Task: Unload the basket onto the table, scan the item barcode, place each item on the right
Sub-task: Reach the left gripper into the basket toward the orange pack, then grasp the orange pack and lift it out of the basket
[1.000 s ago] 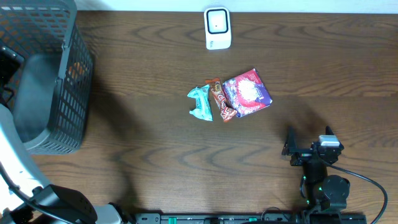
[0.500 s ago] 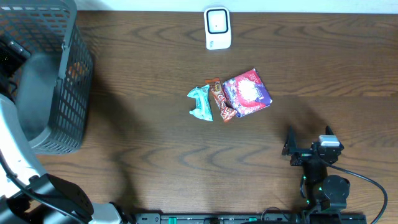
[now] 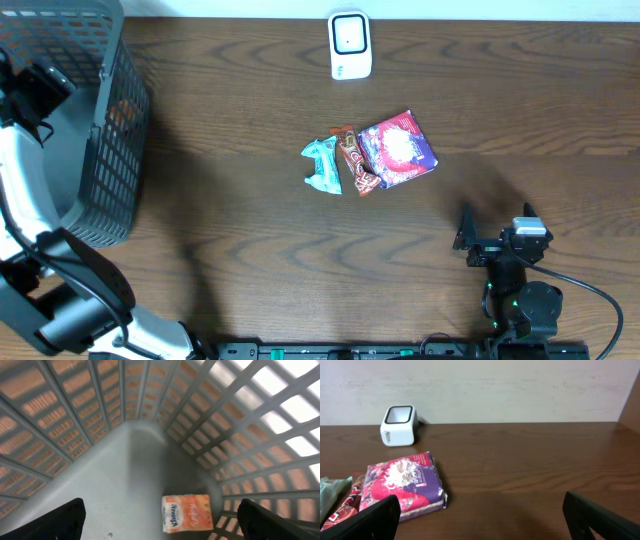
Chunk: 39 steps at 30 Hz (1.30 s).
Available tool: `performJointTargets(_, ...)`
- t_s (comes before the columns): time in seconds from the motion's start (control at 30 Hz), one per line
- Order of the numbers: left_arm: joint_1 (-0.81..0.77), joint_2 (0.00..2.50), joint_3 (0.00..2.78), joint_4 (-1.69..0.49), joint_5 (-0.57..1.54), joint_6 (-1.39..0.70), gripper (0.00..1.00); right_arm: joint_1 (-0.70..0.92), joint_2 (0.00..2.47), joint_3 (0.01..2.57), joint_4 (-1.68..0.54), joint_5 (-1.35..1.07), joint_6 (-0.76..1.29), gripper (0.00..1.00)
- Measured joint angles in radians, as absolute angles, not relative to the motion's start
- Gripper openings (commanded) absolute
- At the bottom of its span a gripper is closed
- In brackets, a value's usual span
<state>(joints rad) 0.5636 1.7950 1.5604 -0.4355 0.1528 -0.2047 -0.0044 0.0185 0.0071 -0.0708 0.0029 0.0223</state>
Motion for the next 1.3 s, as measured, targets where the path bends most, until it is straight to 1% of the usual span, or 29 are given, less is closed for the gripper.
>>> performJointTargets(0.23,0.562,1.861,1.560,-0.423,0.160,-0.205,0.97,-0.004,0.019,0.007,-0.071,0.003,0.023,0.99)
performJointTargets(0.6,0.562,1.898,1.560,-0.421,0.236,-0.205,0.97,-0.004,0.019,0.007,-0.071,0.003,0.022,0.99)
performJointTargets(1.3,0.562,1.941,1.560,-0.421,0.242,-0.205,0.98,-0.004,0.019,0.007,-0.071,0.003,0.023,0.99)
